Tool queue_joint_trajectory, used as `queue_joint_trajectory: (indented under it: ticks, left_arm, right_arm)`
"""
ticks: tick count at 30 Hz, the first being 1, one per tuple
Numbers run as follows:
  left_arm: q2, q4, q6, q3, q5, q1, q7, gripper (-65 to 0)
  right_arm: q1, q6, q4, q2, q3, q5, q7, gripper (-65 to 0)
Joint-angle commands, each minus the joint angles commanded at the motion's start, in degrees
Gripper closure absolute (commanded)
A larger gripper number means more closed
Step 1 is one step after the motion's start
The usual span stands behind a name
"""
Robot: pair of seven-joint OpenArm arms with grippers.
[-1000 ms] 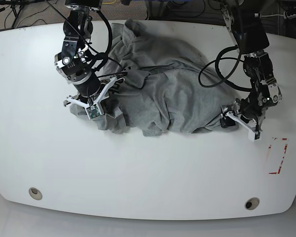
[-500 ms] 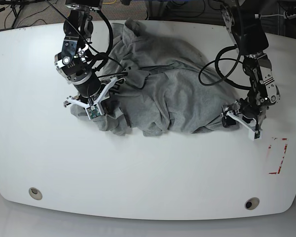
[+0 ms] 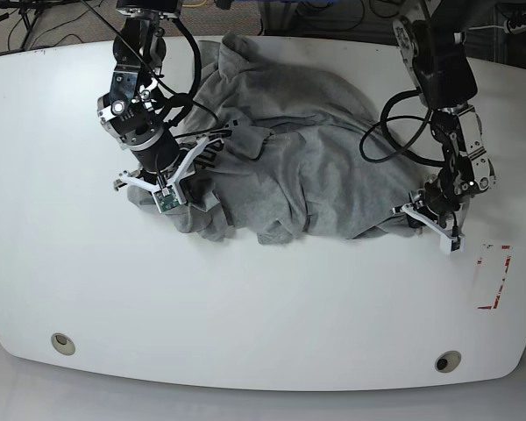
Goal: Layout the t-shirt on the table in an organized manner, then fold the t-shirt properly
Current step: 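Lower the left gripper onto the opposite shirt edge and grasp it, then lift the shirt with both grippers and stretch it between them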
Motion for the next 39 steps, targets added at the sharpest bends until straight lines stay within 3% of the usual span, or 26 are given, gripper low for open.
queue_joint_trajectory:
  ticks: [4, 11, 17, 28, 39]
  left_arm:
    - [0.09, 6.24, -0.09, -0.09, -0.26, 1.49, 0.35, 0.0]
    - [-0.26, 16.44, -0.09, -3.08, -5.89, 3.52, 0.88, 0.0]
    - [-3.69, 18.29, -0.09, -5.89, -10.37, -1.14, 6.95, 0.0]
    - [-8.00, 22.24, -0.09, -11.60, -20.48, -11.87, 13.89, 0.0]
    - [-10.55, 22.42, -0.09, -12.84, -21.45, -22.86, 16.26, 0.0]
  right_arm:
    - [0.00, 0.00, 1.14, 0.09, 0.26, 0.00, 0.00, 0.0]
    - [3.78, 0.00, 1.93, 0.53, 0.26, -0.35, 0.09, 0.0]
    - [9.23, 0.00, 1.76, 0.62, 0.35, -0.44, -0.18, 0.0]
    - [20.75, 0.00, 1.14, 4.31, 1.93, -0.44, -0.97, -0.2]
    - [35.25, 0.00, -2.64, 11.16, 1.58, -0.35, -4.31, -0.2]
